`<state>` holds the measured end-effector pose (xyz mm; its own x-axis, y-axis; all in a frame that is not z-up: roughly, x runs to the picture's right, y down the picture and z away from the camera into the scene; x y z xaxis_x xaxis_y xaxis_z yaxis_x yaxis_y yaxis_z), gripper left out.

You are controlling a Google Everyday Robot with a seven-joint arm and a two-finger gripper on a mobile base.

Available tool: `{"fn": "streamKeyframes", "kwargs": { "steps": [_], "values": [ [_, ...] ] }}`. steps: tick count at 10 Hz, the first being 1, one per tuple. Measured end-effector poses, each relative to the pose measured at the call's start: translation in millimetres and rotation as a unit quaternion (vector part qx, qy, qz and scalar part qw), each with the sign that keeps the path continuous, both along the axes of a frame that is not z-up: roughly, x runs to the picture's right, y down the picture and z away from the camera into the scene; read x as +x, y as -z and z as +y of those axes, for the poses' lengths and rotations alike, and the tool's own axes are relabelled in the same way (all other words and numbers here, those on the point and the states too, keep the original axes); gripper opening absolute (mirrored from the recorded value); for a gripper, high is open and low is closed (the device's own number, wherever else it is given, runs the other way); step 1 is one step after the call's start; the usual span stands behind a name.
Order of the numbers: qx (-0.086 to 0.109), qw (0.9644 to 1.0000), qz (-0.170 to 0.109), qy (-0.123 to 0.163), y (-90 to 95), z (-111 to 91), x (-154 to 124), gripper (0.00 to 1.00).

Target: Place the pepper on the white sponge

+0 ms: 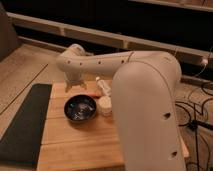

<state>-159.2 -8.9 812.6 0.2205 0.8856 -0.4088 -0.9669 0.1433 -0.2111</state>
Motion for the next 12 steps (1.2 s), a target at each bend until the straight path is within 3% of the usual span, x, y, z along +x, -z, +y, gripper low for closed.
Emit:
{"fn": "streamKeyframes", "kwargs": {
  "steps": [3,5,7,10,11,12],
  "values": [
    [-0.001,1.0,-0.003,0.001,2.0,1.4,-4.0,0.65],
    [0.002,0.9989,0.04,-0.026,-9.6,-2.2,37.4,0.65],
    [0.02,0.9944,0.077,-0.07,-27.1,-13.1,87.9,0.65],
    [0.047,0.9883,0.081,-0.12,-52.9,-28.2,123.6,0.65],
    [0.05,0.9861,0.078,-0.138,-63.4,-30.1,132.9,0.65],
    [0.049,0.986,0.077,-0.139,-63.4,-29.6,131.4,0.65]
  ]
}}
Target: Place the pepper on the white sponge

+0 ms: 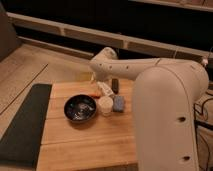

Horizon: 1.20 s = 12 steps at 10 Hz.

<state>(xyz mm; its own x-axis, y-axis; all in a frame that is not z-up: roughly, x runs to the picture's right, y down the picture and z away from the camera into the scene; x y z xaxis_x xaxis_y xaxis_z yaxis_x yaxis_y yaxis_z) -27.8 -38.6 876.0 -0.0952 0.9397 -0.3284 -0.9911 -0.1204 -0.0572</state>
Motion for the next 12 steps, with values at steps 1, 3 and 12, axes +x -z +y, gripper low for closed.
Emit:
{"fn": "streamKeyframes", "kwargs": {
  "steps": [1,3,12],
  "values": [
    [0.0,1.0,-0.001,0.001,0.1,0.1,-3.1,0.65],
    [-0.001,1.0,-0.001,-0.002,-0.1,0.3,-1.4,0.65],
    [-0.033,0.9975,-0.055,-0.03,-25.6,9.9,-34.2,0.65]
  ]
}}
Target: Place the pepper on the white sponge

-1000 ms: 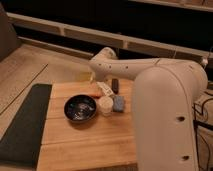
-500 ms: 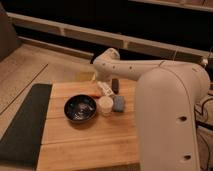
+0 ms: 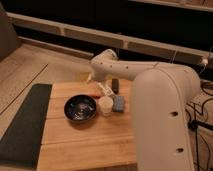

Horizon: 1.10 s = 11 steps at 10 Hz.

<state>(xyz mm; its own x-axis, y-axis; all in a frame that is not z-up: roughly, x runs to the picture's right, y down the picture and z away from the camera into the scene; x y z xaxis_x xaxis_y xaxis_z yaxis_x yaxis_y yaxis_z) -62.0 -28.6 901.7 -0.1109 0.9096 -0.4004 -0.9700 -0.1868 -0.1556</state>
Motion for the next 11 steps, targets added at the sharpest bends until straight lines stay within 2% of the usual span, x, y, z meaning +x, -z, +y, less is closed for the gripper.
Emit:
{"fn": "streamKeyframes", "kwargs": {
  "steps": [1,6,7,9,10,11],
  "values": [
    [-0.01,0.9999,-0.007,0.009,-1.7,6.2,-5.8,0.65],
    [-0.012,0.9998,-0.009,0.013,-2.2,7.8,-7.4,0.65],
    [-0.019,0.9995,-0.012,0.023,-5.9,15.4,-11.7,0.65],
    [-0.039,0.9978,-0.032,0.042,-14.5,36.7,-39.3,0.65],
    [-0.055,0.9964,-0.042,0.05,-25.2,49.4,-53.5,0.65],
    [-0.061,0.996,-0.044,0.05,-30.3,52.8,-56.2,0.65]
  ]
}}
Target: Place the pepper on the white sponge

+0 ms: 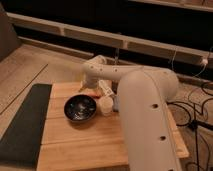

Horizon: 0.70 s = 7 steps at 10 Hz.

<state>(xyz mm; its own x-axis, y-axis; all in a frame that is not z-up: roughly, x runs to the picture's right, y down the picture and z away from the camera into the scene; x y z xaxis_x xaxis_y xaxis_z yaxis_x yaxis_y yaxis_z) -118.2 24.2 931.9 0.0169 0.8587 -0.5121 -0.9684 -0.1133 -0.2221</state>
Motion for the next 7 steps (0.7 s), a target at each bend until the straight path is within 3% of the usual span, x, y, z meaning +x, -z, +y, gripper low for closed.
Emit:
{"fn": "streamKeyframes", "kwargs": {
  "steps": [3,7],
  "values": [
    [-0.016,0.9999,-0.004,0.001,-22.3,7.4,-9.8,0.65],
    [-0.02,0.9997,0.009,-0.01,-32.3,1.7,1.3,0.65]
  ]
}}
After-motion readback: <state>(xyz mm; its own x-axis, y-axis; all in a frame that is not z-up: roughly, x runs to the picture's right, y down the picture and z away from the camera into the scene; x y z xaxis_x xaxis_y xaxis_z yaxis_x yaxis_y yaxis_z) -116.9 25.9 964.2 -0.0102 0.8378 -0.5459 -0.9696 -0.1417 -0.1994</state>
